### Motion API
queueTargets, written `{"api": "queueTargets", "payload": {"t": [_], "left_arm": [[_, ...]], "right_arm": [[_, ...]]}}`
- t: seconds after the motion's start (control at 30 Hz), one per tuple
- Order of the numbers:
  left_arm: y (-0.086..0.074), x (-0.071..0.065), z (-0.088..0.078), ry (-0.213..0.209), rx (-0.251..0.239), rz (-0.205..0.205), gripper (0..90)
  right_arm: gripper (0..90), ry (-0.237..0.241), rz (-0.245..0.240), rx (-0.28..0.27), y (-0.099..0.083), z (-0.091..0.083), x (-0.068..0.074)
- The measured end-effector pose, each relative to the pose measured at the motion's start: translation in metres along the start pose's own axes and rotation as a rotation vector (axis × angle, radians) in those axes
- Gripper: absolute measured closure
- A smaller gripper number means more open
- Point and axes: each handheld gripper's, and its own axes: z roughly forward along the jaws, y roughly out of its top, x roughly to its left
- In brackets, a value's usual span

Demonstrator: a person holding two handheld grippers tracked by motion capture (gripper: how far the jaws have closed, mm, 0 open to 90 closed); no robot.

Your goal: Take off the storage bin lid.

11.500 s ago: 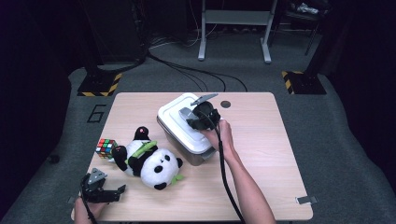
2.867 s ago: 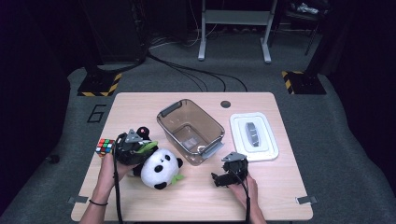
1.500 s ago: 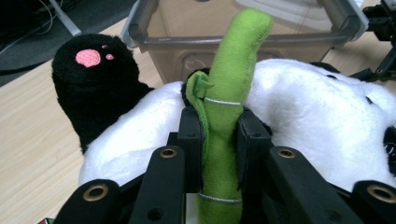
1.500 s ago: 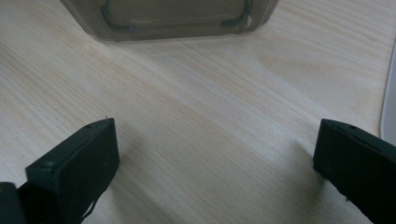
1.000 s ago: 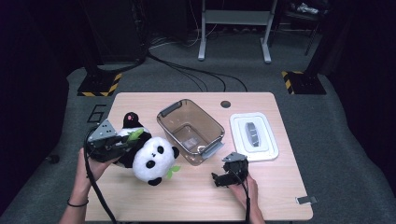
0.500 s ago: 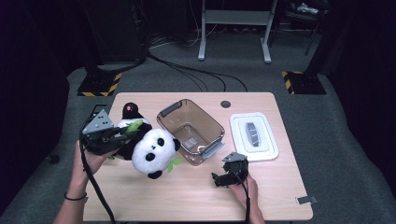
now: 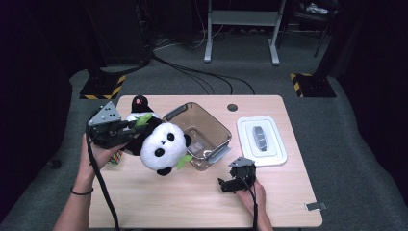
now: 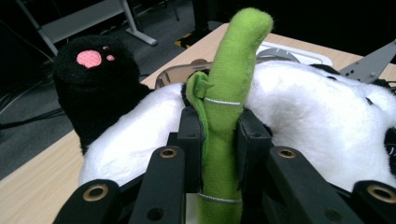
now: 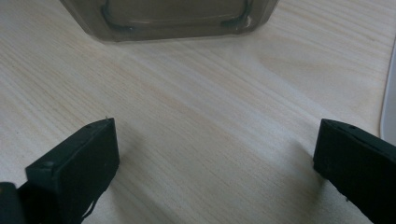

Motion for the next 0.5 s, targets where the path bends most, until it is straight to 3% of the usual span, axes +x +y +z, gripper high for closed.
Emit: {"api": "queueTargets", "payload": {"t": [0.5], "left_arm": [[0.023, 0.006, 0.03, -0.049, -0.017, 0.022, 75.4]], "right_arm": [[0.0, -0.001, 0.001, 0.0, 0.0, 0.0, 0.0]]}}
